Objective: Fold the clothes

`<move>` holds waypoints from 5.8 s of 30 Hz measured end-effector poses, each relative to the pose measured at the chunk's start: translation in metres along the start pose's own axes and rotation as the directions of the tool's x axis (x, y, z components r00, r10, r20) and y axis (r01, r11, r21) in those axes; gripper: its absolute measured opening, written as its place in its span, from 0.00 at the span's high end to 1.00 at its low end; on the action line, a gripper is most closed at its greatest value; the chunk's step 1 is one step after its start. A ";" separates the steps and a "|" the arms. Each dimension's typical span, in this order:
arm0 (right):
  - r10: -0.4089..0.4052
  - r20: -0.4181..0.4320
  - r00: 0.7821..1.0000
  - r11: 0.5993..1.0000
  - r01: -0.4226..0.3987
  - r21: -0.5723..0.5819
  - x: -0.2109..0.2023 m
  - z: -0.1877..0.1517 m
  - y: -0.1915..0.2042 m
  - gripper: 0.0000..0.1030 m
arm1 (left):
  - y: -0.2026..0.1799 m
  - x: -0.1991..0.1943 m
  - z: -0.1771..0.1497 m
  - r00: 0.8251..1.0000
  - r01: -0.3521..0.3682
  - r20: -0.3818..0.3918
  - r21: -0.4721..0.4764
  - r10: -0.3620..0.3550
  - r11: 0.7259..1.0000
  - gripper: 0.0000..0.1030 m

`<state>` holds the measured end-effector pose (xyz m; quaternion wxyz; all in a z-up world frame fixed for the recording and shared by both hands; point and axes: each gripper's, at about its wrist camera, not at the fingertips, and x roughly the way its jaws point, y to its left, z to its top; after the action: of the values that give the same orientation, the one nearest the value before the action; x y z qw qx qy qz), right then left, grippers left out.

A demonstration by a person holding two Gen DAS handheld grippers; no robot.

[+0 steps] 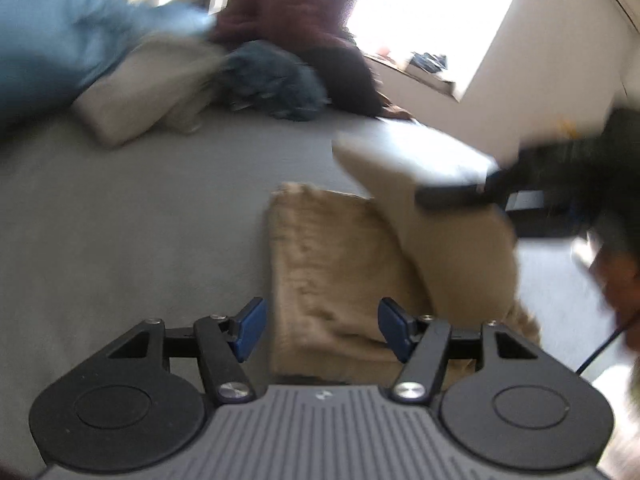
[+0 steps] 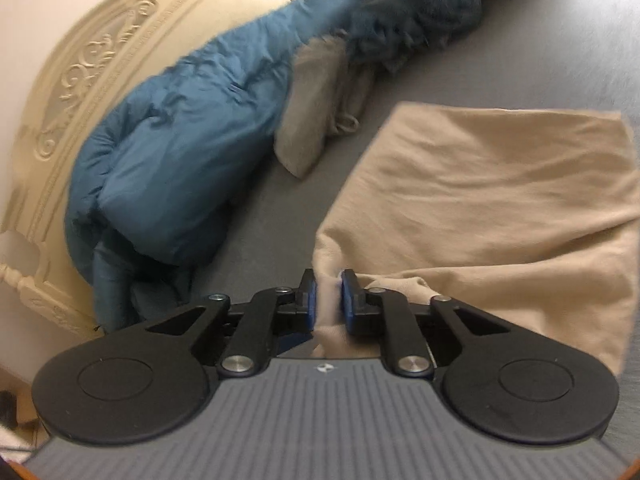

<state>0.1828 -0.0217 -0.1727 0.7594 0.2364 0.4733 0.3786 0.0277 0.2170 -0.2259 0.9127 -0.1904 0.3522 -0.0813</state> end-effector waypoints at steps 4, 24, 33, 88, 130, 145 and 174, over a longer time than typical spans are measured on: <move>0.118 0.066 0.991 0.986 -0.124 0.108 -0.002 -0.005 -0.013 0.83 | 0.034 -0.014 0.003 0.999 0.042 0.014 -0.189 -0.040 0.981 0.46; -0.270 0.237 0.933 0.411 0.335 -0.848 0.018 -0.135 0.102 0.26 | 0.049 -0.001 0.036 0.992 0.129 0.047 -0.348 -0.120 0.929 0.59; -0.310 0.255 0.916 0.435 0.375 -0.819 0.021 -0.142 0.088 0.84 | 0.036 0.072 0.102 0.985 0.155 -0.036 -0.227 -0.167 0.962 0.53; -0.247 0.296 0.923 0.901 0.331 -0.280 -0.082 -0.089 0.035 0.33 | -0.028 0.097 0.133 0.997 0.073 -0.005 0.282 -0.074 0.957 0.41; -0.292 0.134 0.947 0.922 0.241 0.303 -0.099 -0.124 -0.093 0.96 | -0.147 0.262 0.149 0.830 0.265 -0.539 0.156 -0.143 0.951 0.93; -0.285 0.092 0.954 0.904 0.235 0.356 -0.095 -0.132 -0.106 0.97 | -0.079 0.270 0.169 0.897 0.144 -0.392 -0.180 -0.205 0.973 0.95; -0.334 0.123 0.935 0.913 0.353 -0.204 -0.023 -0.041 -0.019 0.92 | -0.001 -0.005 0.013 0.987 -0.006 -0.159 -0.118 -0.013 0.993 0.33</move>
<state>0.1463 -0.0518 -0.1918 0.8553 0.0791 0.4290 0.2794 0.0328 0.2210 -0.2141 0.8687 -0.2375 0.4278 -0.0769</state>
